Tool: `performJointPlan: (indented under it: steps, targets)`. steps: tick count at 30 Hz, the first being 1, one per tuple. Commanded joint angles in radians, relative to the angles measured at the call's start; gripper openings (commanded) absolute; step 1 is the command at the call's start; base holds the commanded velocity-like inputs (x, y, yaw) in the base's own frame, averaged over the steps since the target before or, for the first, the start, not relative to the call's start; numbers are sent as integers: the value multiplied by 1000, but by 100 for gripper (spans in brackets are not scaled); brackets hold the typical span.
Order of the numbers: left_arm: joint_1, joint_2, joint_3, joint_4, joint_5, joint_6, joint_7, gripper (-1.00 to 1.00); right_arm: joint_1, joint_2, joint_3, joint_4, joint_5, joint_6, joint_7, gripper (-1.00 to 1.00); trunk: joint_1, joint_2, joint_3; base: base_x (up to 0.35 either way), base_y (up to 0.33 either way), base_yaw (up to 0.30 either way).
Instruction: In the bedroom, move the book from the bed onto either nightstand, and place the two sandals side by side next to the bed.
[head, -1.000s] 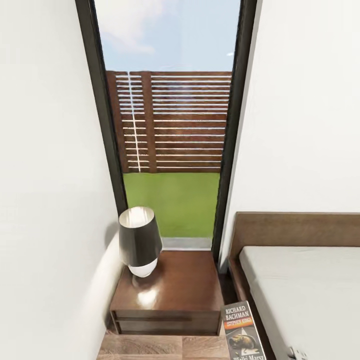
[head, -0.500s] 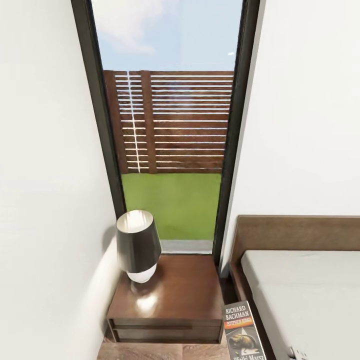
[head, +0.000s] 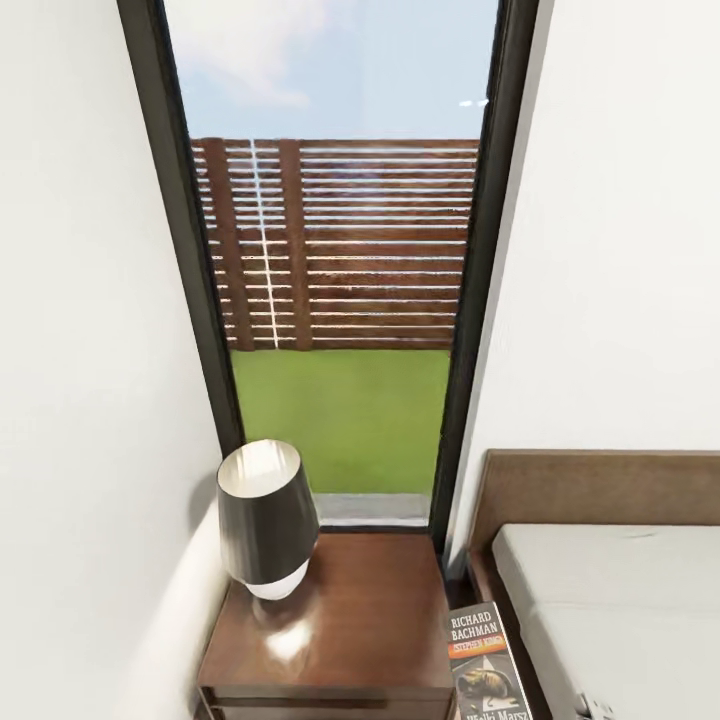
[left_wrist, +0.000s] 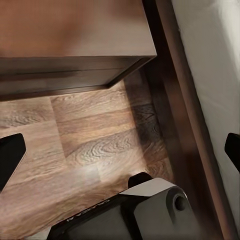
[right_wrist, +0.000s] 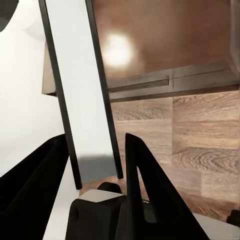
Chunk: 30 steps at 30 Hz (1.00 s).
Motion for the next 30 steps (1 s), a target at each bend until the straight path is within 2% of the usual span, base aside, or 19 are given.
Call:
performJointPlan:
  steps: [1,19,30]
  targets:
    - [-1,0,-5,2,10,-2,-4,100,-2,0,-4,2,-5,2,4,-100,1,-2,-2,320,0,0]
    - [-1,0,-5,1,9,-2,-4,100,-2,0,-4,2,-5,2,3,-100,1,-2,-2,316,0,0]
    - [-1,1,-4,1,10,-3,-12,100,-2,0,-4,2,-7,4,8,-100,1,-2,-2,13,0,0]
